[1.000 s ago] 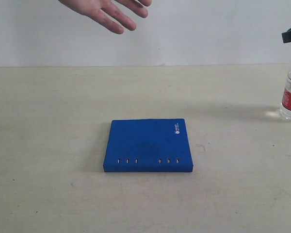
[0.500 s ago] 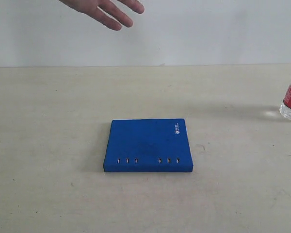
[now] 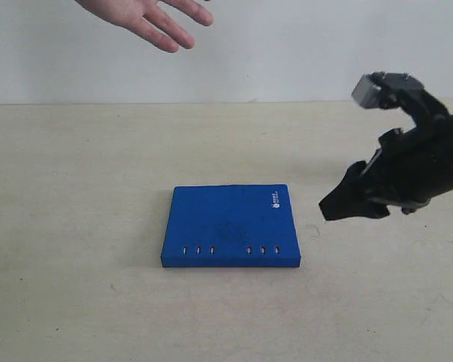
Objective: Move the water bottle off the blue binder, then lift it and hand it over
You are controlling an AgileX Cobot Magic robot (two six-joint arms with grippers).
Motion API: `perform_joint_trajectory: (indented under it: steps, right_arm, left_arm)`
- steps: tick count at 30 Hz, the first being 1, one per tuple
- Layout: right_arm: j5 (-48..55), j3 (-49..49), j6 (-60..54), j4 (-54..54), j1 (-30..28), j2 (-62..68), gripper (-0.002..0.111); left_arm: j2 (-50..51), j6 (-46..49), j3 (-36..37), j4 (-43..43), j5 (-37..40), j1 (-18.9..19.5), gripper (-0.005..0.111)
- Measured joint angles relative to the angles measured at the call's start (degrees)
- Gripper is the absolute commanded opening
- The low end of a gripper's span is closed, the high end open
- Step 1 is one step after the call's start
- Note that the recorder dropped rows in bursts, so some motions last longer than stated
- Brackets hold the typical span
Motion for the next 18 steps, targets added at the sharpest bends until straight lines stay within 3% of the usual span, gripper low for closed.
perform_joint_trajectory:
  steps: [4, 8, 14, 18]
  right_arm:
    - [-5.7, 2.7, 0.0, -0.2, 5.2, 0.0, 0.043]
    - [-8.6, 3.4, -2.4, -0.8, 9.0, 0.0, 0.043]
    - [-16.7, 3.4, -6.2, -1.2, 9.7, 0.0, 0.043]
    - [-21.7, 3.4, -5.8, -1.2, 9.7, 0.6, 0.043]
  left_arm:
    - [0.0, 0.6, 0.0, 1.2, -0.1, 0.0, 0.007]
    - [0.0, 4.2, 0.0, 7.8, -2.5, 0.0, 0.007]
    - [0.0, 5.8, 0.0, 14.4, -4.9, 0.0, 0.007]
    - [0.0, 0.4, 0.0, 4.0, -8.0, 0.0, 0.007]
